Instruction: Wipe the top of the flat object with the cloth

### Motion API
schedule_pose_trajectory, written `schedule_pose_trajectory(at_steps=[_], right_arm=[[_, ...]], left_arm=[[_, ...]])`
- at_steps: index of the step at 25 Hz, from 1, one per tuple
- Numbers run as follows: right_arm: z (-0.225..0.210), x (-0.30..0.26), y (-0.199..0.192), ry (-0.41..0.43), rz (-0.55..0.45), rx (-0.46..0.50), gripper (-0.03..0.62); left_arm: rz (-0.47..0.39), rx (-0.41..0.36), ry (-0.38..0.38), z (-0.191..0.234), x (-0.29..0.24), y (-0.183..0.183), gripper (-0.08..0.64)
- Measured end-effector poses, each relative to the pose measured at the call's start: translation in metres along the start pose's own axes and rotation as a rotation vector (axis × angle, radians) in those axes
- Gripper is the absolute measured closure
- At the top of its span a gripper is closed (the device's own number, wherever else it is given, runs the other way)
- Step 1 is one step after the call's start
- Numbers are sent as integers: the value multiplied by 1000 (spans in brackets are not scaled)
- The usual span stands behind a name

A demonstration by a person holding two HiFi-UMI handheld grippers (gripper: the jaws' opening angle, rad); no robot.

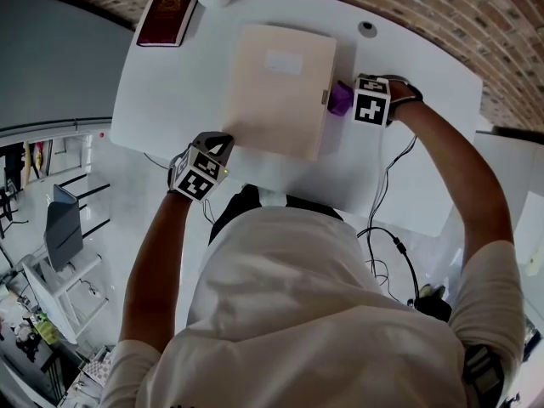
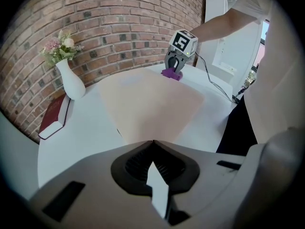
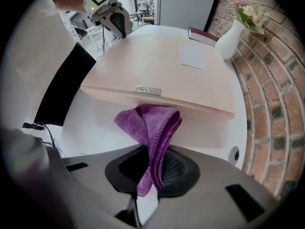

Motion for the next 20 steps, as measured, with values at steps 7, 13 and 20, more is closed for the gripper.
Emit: schedule_pose_trajectory(at_steps=[7, 13, 20], right_arm=[[-36, -8, -13, -36, 18, -82, 518], [-60, -17, -28, -30, 84, -191, 518], [-88, -19, -42, -91, 125, -306, 517]], left_arm=[[15, -4, 3, 0, -1, 1, 536], [19, 1, 4, 0, -1, 2, 535], [24, 3, 5, 0, -1, 4, 535]])
Point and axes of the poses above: the fingertips, and each gripper's own axes: x backward along the fingers, z to its left, y out of its top, the point moved 8 cm from there along x, backward along the fingers, and after that the axes turned 15 degrees about -y, right-handed, at the moved point
